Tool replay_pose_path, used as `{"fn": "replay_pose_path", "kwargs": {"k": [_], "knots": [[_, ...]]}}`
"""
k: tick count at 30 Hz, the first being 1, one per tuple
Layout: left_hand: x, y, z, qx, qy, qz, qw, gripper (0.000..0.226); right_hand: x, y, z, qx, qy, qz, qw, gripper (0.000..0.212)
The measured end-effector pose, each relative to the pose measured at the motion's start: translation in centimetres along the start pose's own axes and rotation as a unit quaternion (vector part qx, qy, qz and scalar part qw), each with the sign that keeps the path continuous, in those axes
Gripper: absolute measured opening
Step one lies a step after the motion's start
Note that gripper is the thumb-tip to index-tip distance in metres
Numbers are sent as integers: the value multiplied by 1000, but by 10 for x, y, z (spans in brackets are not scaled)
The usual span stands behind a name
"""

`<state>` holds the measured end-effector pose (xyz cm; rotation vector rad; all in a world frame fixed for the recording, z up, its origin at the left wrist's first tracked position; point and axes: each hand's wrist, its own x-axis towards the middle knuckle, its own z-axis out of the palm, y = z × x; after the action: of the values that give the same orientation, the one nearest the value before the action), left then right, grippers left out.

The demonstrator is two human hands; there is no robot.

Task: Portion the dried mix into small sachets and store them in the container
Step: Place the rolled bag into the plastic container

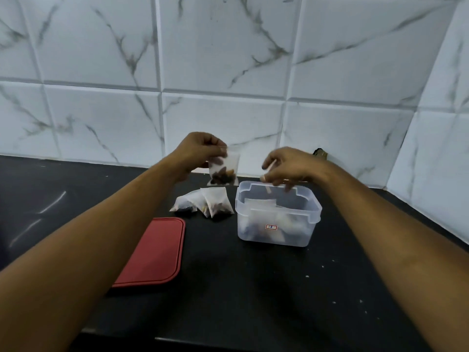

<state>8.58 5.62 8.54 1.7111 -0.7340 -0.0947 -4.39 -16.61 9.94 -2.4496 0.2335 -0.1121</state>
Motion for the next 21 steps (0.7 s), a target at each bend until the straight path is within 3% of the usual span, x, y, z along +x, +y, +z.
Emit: {"fn": "replay_pose_path", "kwargs": {"k": [4,10,14,18,21], "knots": [[-3,30,18,-33,-42,53,997,5,-7,-21,-7,125,24,-81,989,47],[-1,26,36,-76,-57,52,994,12,-19,-13,-21,94,64,-80,990,14],[10,-30,24,89,18,1,996,8,-25,17,-30,25,46,4,999,13],[13,-78,17,354,12,-77,932,13,-25,38,-20,4,-54,62,997,19],[9,-90,22,429,-4,-108,897,32,-18,42,-11,-66,-108,66,990,17]]}}
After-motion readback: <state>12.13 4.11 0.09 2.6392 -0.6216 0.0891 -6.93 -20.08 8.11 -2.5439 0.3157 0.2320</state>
